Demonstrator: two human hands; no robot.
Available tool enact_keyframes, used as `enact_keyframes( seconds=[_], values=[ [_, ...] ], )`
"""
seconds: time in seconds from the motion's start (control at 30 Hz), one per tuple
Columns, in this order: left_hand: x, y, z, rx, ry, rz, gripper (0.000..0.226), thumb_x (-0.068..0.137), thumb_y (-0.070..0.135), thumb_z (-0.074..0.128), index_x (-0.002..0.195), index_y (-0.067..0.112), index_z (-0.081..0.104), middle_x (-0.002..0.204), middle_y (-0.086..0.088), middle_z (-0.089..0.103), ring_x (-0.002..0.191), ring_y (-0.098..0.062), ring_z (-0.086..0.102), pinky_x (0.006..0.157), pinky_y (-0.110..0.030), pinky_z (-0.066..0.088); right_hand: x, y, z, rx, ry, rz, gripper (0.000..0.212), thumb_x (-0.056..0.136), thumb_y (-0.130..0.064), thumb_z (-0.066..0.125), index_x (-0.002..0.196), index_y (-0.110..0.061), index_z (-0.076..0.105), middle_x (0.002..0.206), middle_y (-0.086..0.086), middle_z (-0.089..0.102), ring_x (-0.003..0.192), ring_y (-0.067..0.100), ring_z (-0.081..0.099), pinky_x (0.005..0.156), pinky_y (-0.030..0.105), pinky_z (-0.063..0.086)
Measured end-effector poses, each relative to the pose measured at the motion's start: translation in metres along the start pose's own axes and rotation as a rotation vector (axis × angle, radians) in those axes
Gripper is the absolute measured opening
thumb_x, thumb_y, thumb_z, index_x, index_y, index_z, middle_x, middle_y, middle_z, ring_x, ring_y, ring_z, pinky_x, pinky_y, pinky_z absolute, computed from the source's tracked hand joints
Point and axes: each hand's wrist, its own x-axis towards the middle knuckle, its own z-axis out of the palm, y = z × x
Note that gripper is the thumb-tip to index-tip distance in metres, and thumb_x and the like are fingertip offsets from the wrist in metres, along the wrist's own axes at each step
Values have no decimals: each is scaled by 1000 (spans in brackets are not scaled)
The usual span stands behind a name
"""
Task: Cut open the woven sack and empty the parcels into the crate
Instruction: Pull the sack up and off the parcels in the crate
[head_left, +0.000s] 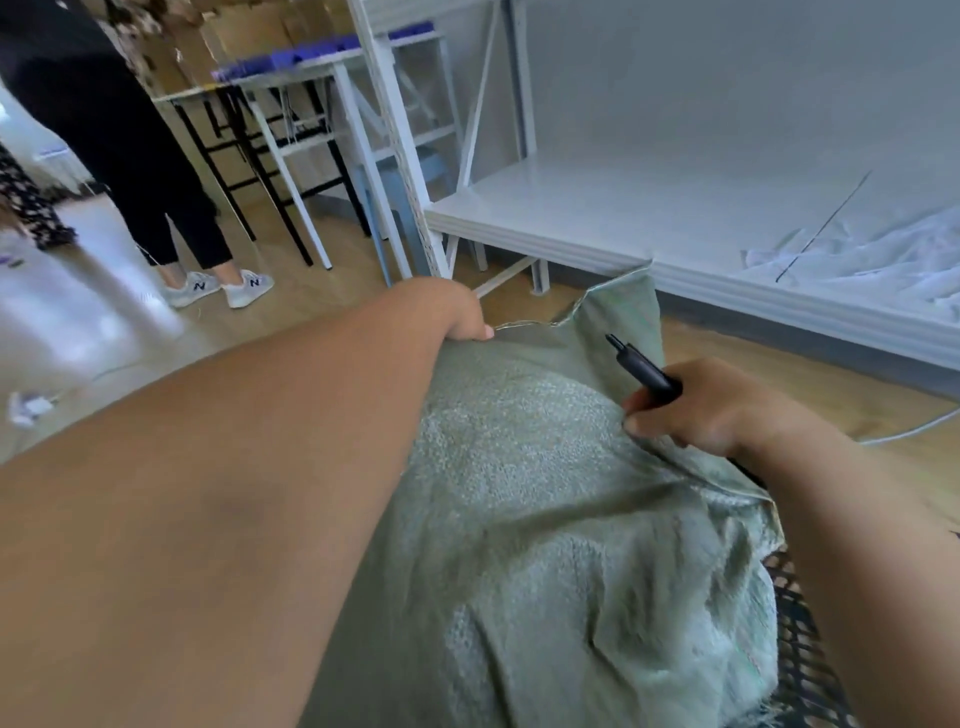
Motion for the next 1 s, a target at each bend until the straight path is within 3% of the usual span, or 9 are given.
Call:
enact_keyframes(
  seconds=[0.23,0.43,0.57,0.73,0.83,0.93,1.0],
  values=[
    [18,6,-2,188,-86,16,72,97,59,31,147,7,34,156,-11,28,143,-30,28,114,-44,26,-5,-7,2,-42,5,39,22,78,-22,71,97,-12,71,76,7,61,70,22,55,57,24,39],
    [36,4,9,222,-108,-19,59,93,44,56,140,9,48,147,-9,42,132,-31,43,109,-41,37,-3,-15,4,-66,-12,-7,14,79,-18,70,91,-13,71,78,6,63,72,21,58,59,25,42],
    [63,-2,15,151,-110,-8,56,90,37,60,141,16,48,147,-5,44,128,-28,46,109,-40,39,4,-14,6,-73,-5,-44,11,76,-20,71,87,-17,72,86,8,71,70,19,61,59,24,44],
    [64,0,7,40,-79,52,47,98,33,50,137,7,51,140,-10,50,122,-29,52,104,-36,42,12,-17,4,-63,-52,-1,8,76,-21,71,83,-18,72,81,8,71,69,19,63,61,28,47],
    [75,-5,12,-26,-43,41,40,96,30,49,126,6,60,128,-12,59,109,-30,58,100,-40,46,16,-21,4,-12,-92,64,7,76,-17,72,82,-22,71,75,2,68,67,15,62,63,26,47],
    [64,-5,11,-163,94,-21,25,93,23,55,114,16,65,118,-5,62,112,-30,56,109,-45,30,12,-26,3,6,-124,149,9,79,-18,71,89,-20,70,80,5,69,72,18,62,64,29,47],
    [46,-3,5,-202,164,-36,20,94,21,53,110,22,65,114,-2,63,112,-27,55,108,-45,24,6,-29,1,-22,-139,196,7,81,-18,69,86,-22,67,73,2,63,67,16,58,57,27,41]
  ],
)
